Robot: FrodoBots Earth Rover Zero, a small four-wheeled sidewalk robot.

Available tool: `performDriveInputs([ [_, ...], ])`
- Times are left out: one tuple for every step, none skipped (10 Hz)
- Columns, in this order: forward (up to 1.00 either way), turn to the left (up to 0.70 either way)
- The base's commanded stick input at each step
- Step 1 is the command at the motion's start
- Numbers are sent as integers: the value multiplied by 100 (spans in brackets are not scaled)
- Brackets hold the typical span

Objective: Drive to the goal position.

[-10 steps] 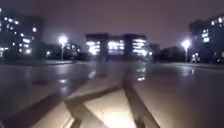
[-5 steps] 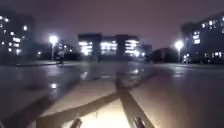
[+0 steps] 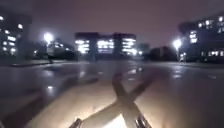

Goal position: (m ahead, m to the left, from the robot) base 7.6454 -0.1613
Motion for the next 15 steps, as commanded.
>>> performDriveInputs([
  [100, 0],
  [100, 0],
  [100, -12],
  [100, -40],
  [100, -11],
  [100, 0],
  [100, 0],
  [100, 0],
  [100, 0],
  [100, 0],
  [100, 0],
  [100, 0],
  [100, 0],
  [100, 0],
  [100, -32],
])
